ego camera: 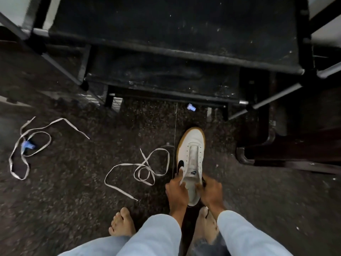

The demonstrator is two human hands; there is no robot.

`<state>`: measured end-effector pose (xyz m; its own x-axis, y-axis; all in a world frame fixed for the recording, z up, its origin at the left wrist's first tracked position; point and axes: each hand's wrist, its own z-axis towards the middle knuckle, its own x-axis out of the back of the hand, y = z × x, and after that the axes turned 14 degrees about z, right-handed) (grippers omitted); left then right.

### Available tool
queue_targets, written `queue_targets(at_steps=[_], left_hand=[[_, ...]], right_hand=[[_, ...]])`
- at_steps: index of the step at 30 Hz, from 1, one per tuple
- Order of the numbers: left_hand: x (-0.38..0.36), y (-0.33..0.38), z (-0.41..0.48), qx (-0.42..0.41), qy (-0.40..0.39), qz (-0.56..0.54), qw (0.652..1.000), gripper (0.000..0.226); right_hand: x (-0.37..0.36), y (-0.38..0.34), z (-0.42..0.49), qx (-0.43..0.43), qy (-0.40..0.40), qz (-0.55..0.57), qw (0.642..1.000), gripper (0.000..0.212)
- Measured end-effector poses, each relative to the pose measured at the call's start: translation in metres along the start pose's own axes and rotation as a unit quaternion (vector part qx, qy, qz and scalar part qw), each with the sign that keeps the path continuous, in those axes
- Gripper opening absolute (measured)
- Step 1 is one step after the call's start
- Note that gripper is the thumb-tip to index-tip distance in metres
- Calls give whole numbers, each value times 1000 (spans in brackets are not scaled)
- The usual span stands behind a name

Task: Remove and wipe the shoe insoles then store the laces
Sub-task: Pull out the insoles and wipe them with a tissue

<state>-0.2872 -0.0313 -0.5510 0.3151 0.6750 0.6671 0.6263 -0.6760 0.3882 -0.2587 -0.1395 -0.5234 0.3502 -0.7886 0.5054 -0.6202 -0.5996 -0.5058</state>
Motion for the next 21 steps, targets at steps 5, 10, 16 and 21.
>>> queue_targets(at_steps=[5, 10, 16, 21], left_hand=[[4, 0, 5, -14, -84, 15, 996, 61], [46, 7, -14, 24, -99, -38, 994, 40], [195, 111, -100, -31, 0, -179, 983, 30], [337, 239, -179, -173, 106, -278, 939, 20]], right_hand=[[1, -5, 6, -21, -24, -19, 999, 26], [38, -49, -27, -4, -20, -13, 1000, 37], [141, -162, -147, 134, 80, 145, 977, 25], [247, -262, -237, 242, 134, 214, 937, 19]])
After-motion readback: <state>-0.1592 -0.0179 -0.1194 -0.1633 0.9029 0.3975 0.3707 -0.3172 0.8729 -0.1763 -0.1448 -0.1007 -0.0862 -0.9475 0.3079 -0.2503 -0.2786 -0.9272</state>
